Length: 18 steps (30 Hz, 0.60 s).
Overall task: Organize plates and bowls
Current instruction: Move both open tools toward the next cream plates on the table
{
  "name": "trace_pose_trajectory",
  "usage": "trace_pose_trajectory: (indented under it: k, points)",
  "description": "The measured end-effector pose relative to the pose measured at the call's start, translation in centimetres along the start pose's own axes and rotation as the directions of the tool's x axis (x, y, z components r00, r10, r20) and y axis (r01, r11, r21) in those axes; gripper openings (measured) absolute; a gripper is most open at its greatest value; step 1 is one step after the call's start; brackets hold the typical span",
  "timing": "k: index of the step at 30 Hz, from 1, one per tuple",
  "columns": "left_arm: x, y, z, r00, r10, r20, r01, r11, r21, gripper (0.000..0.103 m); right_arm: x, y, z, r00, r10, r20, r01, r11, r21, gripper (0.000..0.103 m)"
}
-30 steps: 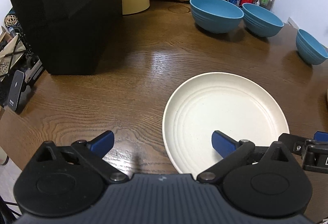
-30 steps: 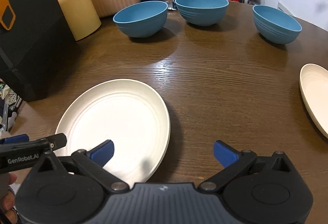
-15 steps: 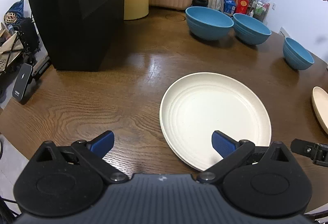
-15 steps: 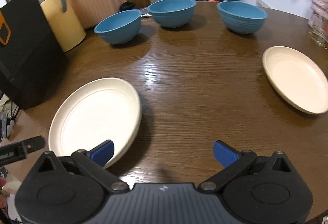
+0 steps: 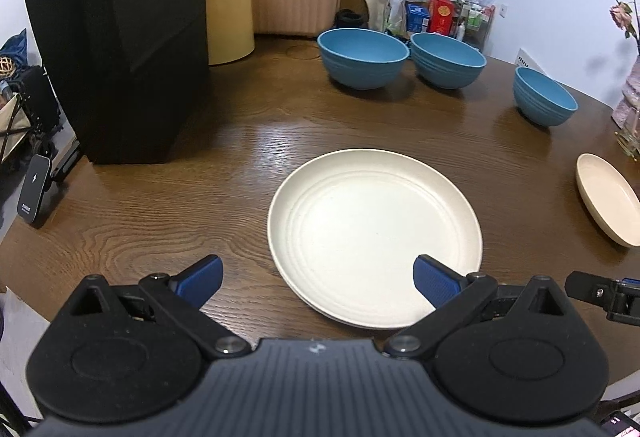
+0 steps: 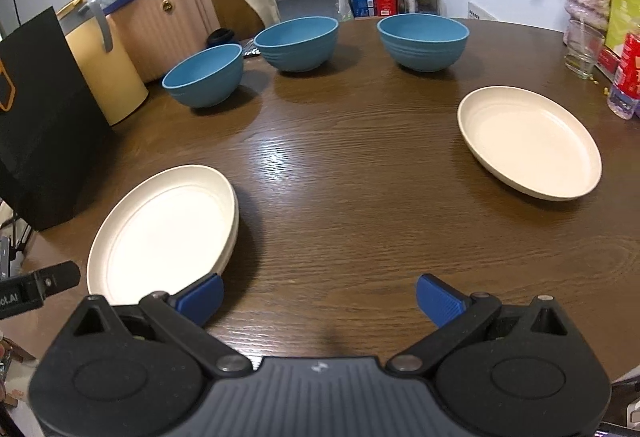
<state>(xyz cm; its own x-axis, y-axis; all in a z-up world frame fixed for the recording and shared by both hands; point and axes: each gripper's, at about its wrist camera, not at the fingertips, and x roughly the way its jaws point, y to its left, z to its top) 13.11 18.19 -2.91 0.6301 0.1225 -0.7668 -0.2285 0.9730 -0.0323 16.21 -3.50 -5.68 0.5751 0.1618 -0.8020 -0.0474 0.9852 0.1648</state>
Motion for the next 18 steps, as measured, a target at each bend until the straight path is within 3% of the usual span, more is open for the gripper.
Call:
trace_pose_trajectory:
  k: [18]
  points:
    - [-3.4, -6.4, -5.3, 0.999, -0.043, 0.004, 0.042, 0.999, 0.002, 0.103, -4.6, -6.8, -3.7, 0.999, -0.041, 0.027, 0.041, 0.999, 0.006, 0.103]
